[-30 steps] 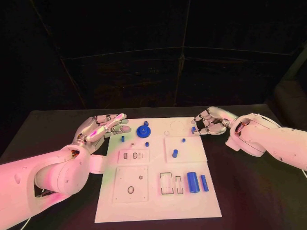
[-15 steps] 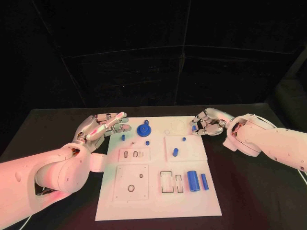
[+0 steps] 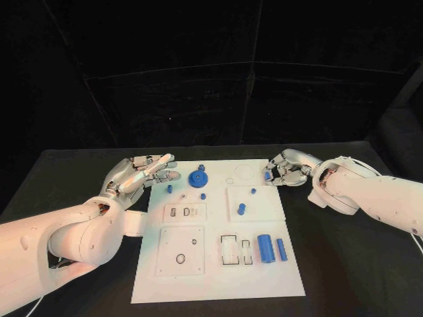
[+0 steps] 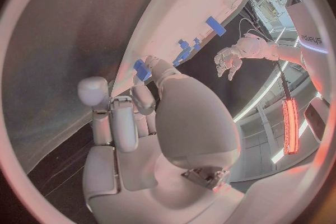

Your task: Assemble the parts on the task board

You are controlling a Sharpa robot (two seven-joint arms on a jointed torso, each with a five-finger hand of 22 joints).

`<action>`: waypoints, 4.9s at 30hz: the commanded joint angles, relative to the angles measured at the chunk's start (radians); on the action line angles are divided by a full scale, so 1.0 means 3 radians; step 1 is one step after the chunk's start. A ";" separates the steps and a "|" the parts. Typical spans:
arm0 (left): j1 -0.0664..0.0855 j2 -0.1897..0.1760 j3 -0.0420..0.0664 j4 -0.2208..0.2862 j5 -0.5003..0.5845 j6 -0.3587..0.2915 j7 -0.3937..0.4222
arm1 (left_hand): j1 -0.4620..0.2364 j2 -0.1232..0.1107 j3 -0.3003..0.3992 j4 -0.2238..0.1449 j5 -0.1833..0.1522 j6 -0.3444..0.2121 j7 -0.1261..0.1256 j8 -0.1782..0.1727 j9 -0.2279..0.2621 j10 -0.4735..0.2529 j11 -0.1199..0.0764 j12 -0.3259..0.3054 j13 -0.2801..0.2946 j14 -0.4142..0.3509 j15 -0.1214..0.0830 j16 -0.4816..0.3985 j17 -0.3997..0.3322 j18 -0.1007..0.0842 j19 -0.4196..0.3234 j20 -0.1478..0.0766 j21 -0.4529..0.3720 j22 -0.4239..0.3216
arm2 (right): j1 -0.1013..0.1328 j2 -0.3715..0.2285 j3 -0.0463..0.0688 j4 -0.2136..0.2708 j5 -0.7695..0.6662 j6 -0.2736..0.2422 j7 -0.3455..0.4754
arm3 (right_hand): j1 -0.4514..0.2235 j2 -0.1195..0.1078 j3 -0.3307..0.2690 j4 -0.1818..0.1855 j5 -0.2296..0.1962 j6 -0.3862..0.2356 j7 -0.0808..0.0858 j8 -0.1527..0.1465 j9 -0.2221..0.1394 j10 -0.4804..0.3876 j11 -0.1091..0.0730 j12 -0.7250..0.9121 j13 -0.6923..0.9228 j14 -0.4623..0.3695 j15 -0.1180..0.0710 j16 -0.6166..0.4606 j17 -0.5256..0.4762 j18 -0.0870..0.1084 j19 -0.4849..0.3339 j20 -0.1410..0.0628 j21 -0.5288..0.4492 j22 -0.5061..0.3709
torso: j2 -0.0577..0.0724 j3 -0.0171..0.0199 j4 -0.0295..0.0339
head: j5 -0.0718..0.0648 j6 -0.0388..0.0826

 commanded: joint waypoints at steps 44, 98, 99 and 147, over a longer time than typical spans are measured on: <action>0.0004 -0.0024 0.0002 0.0012 -0.0025 0.0057 -0.0005 | 0.0017 0.0019 -0.0002 -0.0020 0.0007 0.0006 0.0019 -0.0025 -0.0001 0.0007 0.0016 -0.0013 -0.0002 0.0019 -0.0006 -0.0026 0.0004 0.0049 0.0017 -0.0003 -0.0013 -0.0007 | 0.0020 -0.0053 0.0009 0.0475 0.0022 -0.0417 -0.0256 | -0.0019 0.0313 0.0417 -0.0191 -0.0252 0.0477 -0.0143 0.0268 0.0061 0.0158 -0.0139 0.0139 0.0217 0.0257 -0.0132 0.0061 0.0382 -0.0050 0.0062 -0.0122 0.0069 0.0097 | -0.0018 -0.0012 -0.0007 | 0.0025 0.0000; 0.0018 -0.0014 0.0004 -0.0141 0.0053 0.0056 0.0008 | 0.0028 0.0024 0.0005 -0.0040 0.0007 0.0009 0.0017 -0.0033 -0.0001 0.0009 0.0016 -0.0024 -0.0003 0.0022 -0.0004 -0.0040 0.0007 0.0048 0.0019 -0.0002 -0.0019 -0.0014 | 0.0046 0.1148 -0.0126 0.0769 -0.0780 0.0171 -0.1508 | -0.0189 0.0279 0.0610 -0.0225 -0.0320 0.0462 -0.0139 0.0259 0.0066 0.0112 -0.0135 0.0037 0.0128 0.0249 -0.0128 0.0044 0.0354 -0.0044 0.0045 -0.0118 0.0051 0.0065 | -0.0067 -0.0022 -0.0002 | 0.0292 -0.0191; 0.0018 -0.0015 0.0004 -0.0140 0.0053 0.0056 0.0008 | 0.0028 0.0024 0.0005 -0.0040 0.0007 0.0009 0.0017 -0.0033 -0.0001 0.0009 0.0016 -0.0024 -0.0003 0.0022 -0.0004 -0.0040 0.0007 0.0048 0.0019 -0.0002 -0.0019 -0.0014 | 0.0046 0.1148 -0.0127 0.0769 -0.0789 0.0173 -0.1511 | -0.0192 0.0278 0.0610 -0.0225 -0.0320 0.0461 -0.0139 0.0259 0.0066 0.0112 -0.0134 0.0037 0.0127 0.0249 -0.0128 0.0044 0.0354 -0.0045 0.0046 -0.0117 0.0051 0.0065 | -0.0066 -0.0022 -0.0002 | 0.0295 -0.0193; 0.0018 -0.0020 0.0004 -0.0132 0.0053 0.0062 -0.0007 | 0.0022 0.0021 0.0002 -0.0043 0.0007 0.0008 0.0022 -0.0037 -0.0001 0.0009 0.0018 -0.0028 -0.0003 0.0023 -0.0004 -0.0046 0.0008 0.0048 0.0020 -0.0002 -0.0021 -0.0016 | 0.0037 0.1166 -0.0135 0.0742 -0.0983 0.0451 -0.1647 | -0.0357 0.0093 0.0592 -0.0252 -0.0290 0.0323 -0.0081 0.0167 0.0030 0.0031 -0.0087 -0.0057 0.0041 0.0245 -0.0090 0.0033 0.0340 -0.0041 0.0026 -0.0087 0.0021 0.0025 | -0.0066 -0.0021 -0.0004 | 0.0291 -0.0254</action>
